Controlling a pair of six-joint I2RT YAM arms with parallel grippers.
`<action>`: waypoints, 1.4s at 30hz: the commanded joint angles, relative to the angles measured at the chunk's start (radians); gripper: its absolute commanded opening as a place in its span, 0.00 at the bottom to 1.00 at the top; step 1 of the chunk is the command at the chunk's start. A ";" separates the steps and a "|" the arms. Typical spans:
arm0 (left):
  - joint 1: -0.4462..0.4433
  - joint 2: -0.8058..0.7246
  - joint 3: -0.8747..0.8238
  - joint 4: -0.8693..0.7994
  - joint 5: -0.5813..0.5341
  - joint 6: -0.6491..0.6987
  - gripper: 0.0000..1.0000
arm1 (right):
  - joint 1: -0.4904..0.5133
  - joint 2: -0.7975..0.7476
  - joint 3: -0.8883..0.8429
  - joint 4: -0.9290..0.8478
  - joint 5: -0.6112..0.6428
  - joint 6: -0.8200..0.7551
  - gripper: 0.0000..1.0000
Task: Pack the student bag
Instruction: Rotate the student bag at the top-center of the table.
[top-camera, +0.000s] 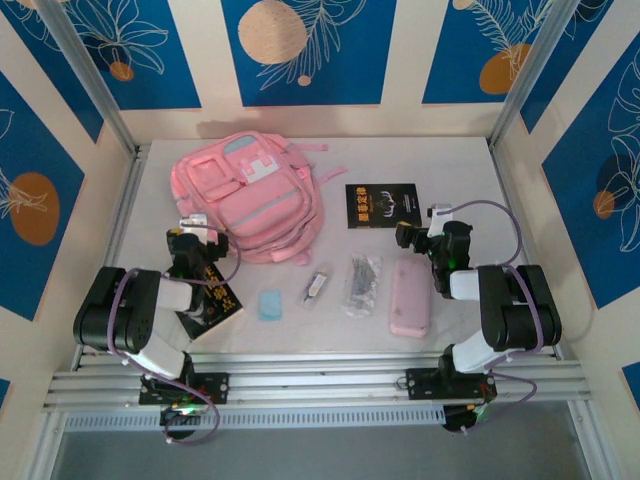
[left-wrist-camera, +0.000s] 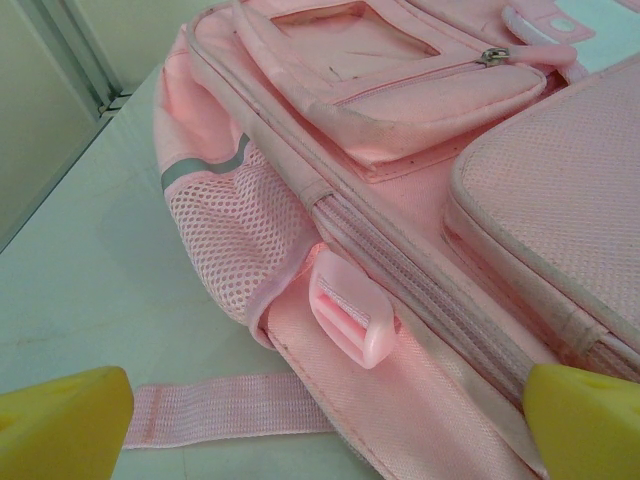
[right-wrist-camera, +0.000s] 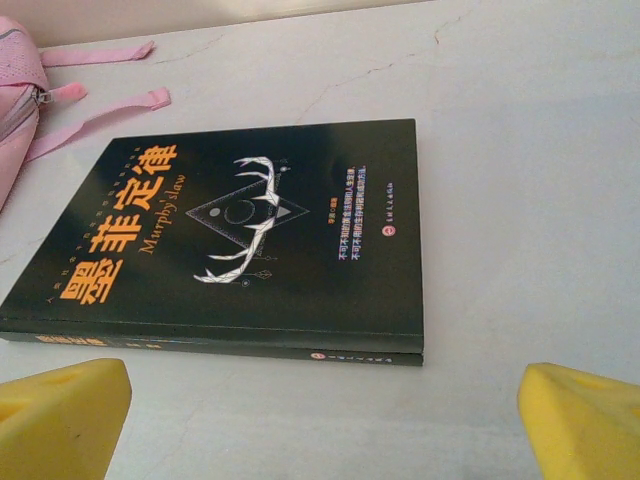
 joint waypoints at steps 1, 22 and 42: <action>-0.006 -0.001 0.009 0.027 0.029 0.012 1.00 | 0.002 -0.009 0.024 0.000 0.009 -0.014 0.99; -0.029 -0.351 0.383 -1.205 0.037 -0.726 1.00 | 0.392 0.181 0.753 -0.846 -0.111 0.495 0.97; -0.089 -0.043 0.478 -1.001 0.134 -0.922 1.00 | 0.508 0.654 1.130 -0.895 -0.285 0.777 0.22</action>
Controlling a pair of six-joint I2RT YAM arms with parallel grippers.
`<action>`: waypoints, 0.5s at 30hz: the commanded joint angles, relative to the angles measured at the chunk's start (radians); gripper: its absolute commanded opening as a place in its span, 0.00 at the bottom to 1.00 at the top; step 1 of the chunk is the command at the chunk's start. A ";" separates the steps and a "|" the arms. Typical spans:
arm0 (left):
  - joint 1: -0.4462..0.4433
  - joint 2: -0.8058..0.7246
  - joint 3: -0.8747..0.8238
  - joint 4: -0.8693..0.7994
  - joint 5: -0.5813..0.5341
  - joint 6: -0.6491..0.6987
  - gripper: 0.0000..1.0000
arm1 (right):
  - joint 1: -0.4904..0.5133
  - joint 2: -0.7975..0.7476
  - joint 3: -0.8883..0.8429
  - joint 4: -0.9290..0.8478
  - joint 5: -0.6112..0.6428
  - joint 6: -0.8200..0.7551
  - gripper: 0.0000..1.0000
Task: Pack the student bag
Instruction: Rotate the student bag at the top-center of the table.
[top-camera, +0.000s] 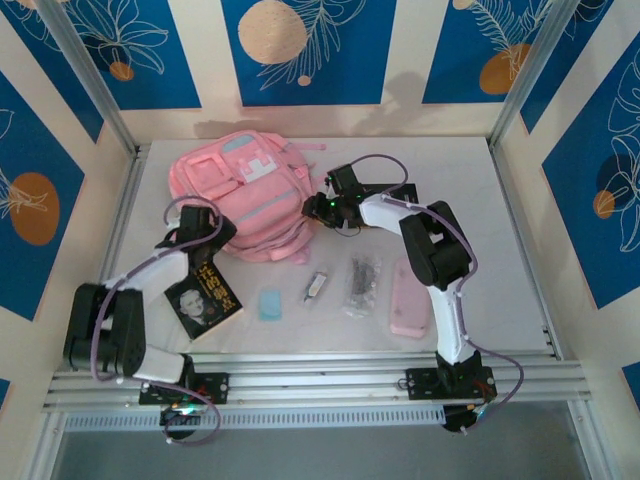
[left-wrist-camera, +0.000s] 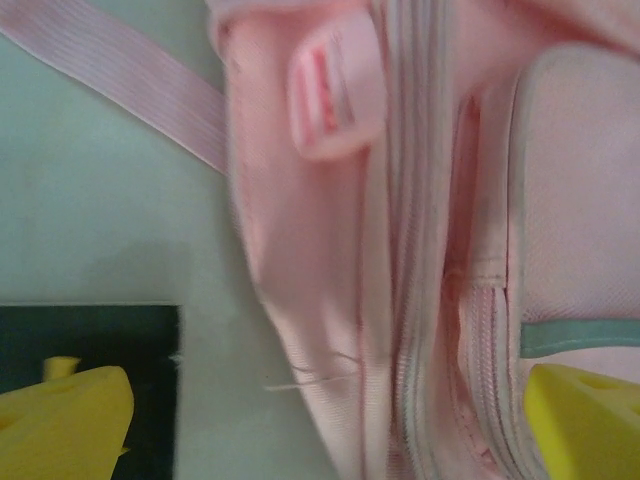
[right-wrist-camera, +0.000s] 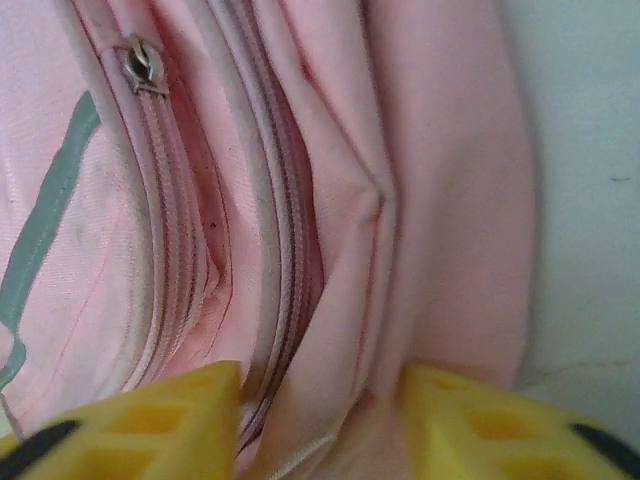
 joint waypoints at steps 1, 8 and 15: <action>-0.028 0.095 0.084 0.064 0.025 0.016 1.00 | 0.004 0.001 0.038 -0.005 -0.076 0.041 0.13; -0.041 0.255 0.168 0.174 0.037 0.015 1.00 | -0.003 -0.191 -0.038 -0.035 -0.175 0.047 0.00; -0.059 0.385 0.323 0.262 0.107 0.048 1.00 | 0.051 -0.389 -0.186 -0.110 -0.241 0.080 0.00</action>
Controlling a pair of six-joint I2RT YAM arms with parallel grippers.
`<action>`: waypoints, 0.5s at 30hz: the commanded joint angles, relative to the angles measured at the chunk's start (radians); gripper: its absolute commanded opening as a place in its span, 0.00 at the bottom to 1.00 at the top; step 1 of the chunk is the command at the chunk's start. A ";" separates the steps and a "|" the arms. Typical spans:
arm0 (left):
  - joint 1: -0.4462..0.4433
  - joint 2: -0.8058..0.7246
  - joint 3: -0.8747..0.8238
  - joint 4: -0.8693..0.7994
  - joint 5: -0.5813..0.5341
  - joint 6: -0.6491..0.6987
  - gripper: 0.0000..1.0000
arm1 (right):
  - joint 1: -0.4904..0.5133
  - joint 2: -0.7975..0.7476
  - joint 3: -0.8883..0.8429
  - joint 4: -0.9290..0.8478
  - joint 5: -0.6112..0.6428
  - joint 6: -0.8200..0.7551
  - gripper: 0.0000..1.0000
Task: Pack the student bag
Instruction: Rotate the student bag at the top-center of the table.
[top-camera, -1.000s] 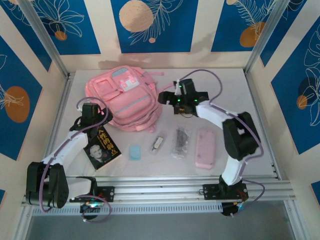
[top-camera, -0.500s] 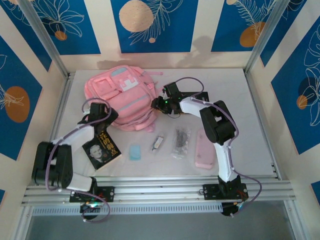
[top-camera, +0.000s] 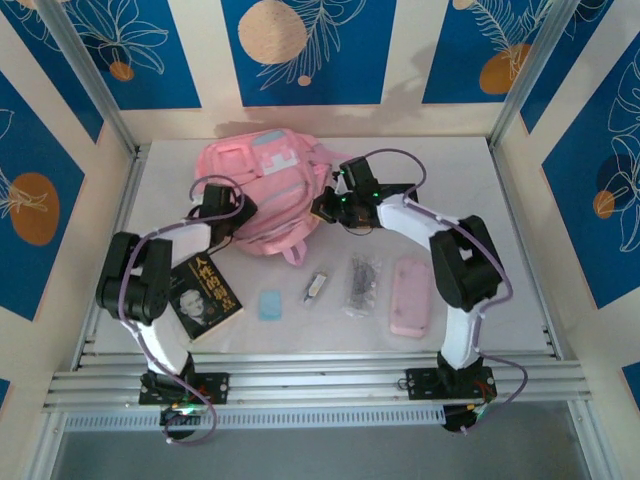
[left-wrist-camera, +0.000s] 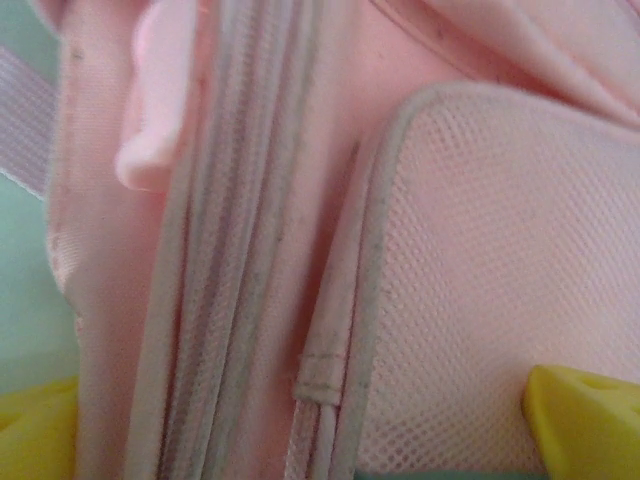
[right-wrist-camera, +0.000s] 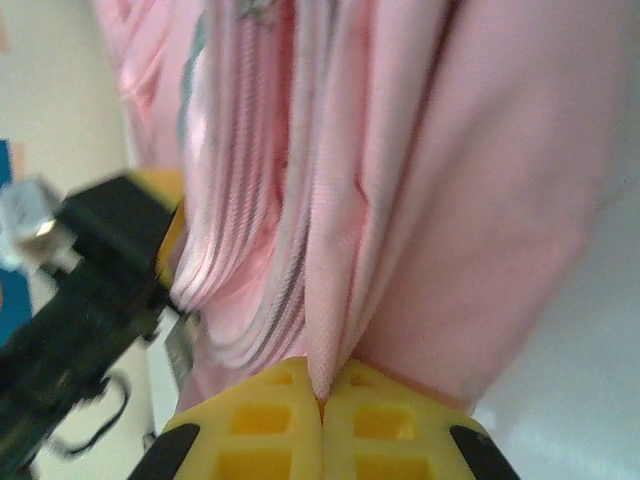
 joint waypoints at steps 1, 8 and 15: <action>-0.014 0.070 0.109 0.080 0.069 0.040 1.00 | 0.063 -0.109 -0.050 -0.050 -0.138 0.037 0.00; -0.041 0.184 0.274 0.076 0.147 0.068 1.00 | 0.167 -0.104 -0.070 -0.063 -0.116 0.064 0.04; -0.021 0.130 0.359 -0.055 0.025 0.289 1.00 | 0.068 -0.156 -0.052 -0.217 -0.044 -0.085 0.61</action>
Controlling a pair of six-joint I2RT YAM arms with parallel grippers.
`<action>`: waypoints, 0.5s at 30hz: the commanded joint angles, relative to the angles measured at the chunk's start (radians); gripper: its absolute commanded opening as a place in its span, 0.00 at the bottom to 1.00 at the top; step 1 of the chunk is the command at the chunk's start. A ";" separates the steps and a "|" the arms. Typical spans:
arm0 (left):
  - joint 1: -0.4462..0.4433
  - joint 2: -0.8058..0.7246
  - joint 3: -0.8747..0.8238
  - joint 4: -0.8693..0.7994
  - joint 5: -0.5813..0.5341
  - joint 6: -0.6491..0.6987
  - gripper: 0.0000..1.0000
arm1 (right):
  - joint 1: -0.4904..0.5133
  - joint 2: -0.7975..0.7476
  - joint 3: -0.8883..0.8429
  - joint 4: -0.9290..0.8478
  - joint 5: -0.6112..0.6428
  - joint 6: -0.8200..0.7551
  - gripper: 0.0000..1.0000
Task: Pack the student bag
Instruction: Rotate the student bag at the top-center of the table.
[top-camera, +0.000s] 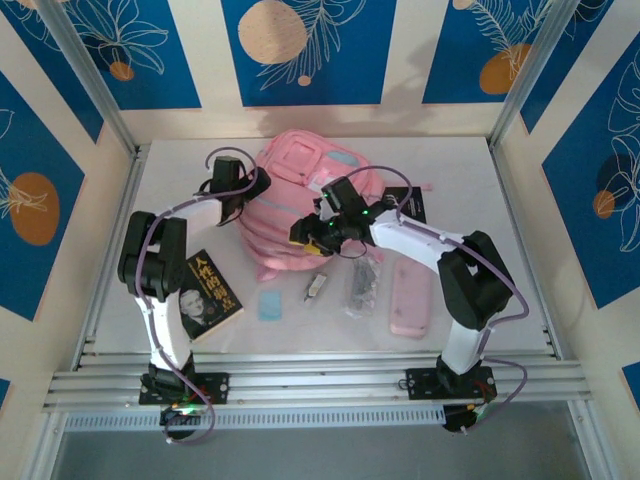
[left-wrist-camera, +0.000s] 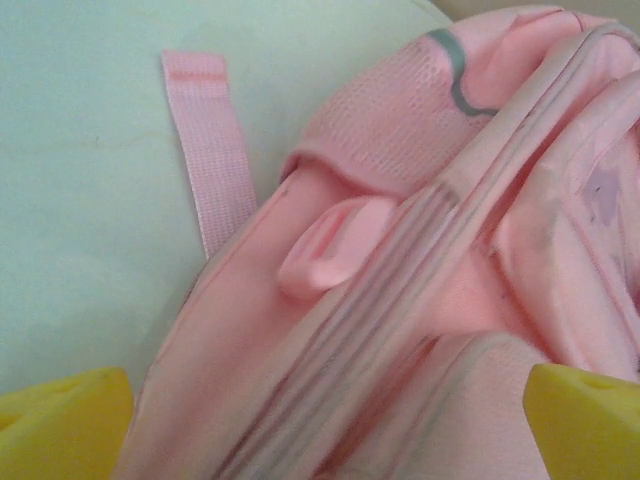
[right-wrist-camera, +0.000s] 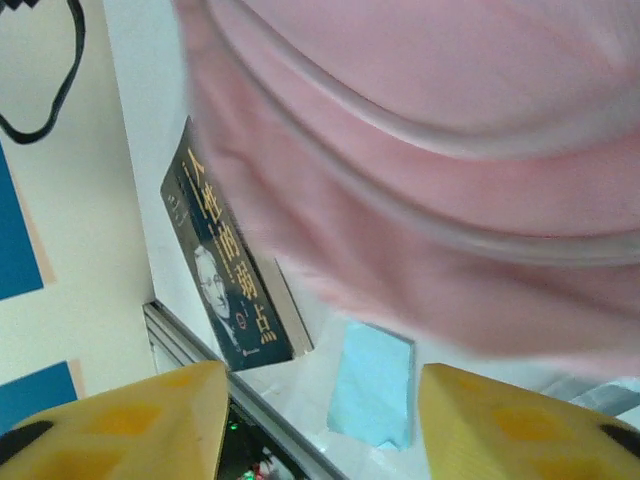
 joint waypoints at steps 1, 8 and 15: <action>-0.010 -0.082 0.070 -0.107 -0.068 0.178 1.00 | -0.086 -0.067 0.022 -0.083 0.010 -0.103 0.63; -0.015 -0.254 0.046 -0.384 -0.062 0.194 1.00 | -0.281 -0.046 -0.009 -0.086 0.043 -0.183 0.64; -0.068 -0.445 -0.185 -0.469 0.071 -0.071 1.00 | -0.416 0.088 0.038 -0.036 0.150 -0.209 0.63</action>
